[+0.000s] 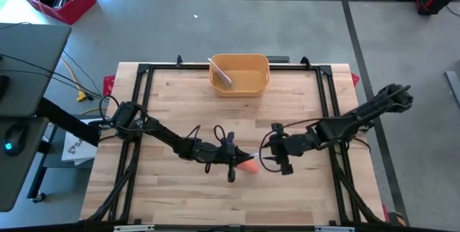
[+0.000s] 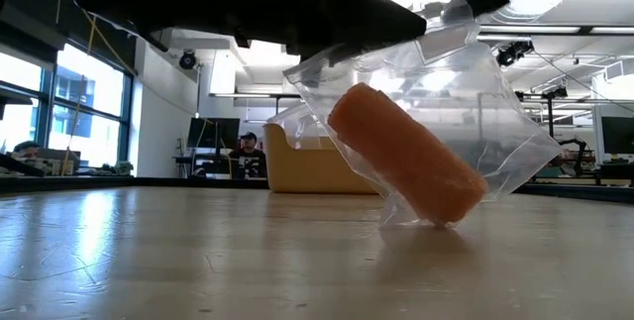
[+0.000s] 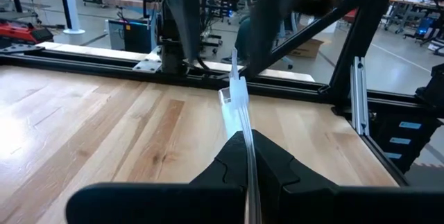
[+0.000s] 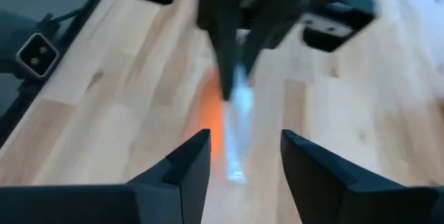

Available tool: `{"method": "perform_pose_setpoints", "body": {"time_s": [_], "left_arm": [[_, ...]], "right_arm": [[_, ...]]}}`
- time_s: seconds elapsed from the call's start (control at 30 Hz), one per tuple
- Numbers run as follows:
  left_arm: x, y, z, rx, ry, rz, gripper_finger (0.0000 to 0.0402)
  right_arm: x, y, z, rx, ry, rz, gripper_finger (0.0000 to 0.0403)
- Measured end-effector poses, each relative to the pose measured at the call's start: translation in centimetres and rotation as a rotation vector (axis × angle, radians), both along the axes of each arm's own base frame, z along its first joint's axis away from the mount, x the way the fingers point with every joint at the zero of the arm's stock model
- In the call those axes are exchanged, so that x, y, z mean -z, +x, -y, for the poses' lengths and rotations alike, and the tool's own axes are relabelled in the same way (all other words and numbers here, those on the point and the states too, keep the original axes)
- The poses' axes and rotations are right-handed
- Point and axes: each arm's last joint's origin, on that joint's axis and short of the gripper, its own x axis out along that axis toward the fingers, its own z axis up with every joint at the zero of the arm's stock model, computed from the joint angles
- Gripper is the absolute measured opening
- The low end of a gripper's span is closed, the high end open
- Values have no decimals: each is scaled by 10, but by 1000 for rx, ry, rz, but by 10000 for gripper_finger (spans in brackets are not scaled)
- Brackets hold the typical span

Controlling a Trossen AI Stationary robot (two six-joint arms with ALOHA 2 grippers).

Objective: Roll bandage
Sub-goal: Close the top transparent zip bag

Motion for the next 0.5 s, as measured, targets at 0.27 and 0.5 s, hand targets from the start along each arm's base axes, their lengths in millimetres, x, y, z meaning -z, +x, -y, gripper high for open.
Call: {"method": "perform_pose_setpoints", "body": {"time_s": [0.27,0.5], "left_arm": [[0,0,0,0,0,0,0],[0,0,0,-6,19,-4,2]], "right_arm": [[25,0,-3,18,82,135,93],[24,-2,-3,51,73,138,10]]}}
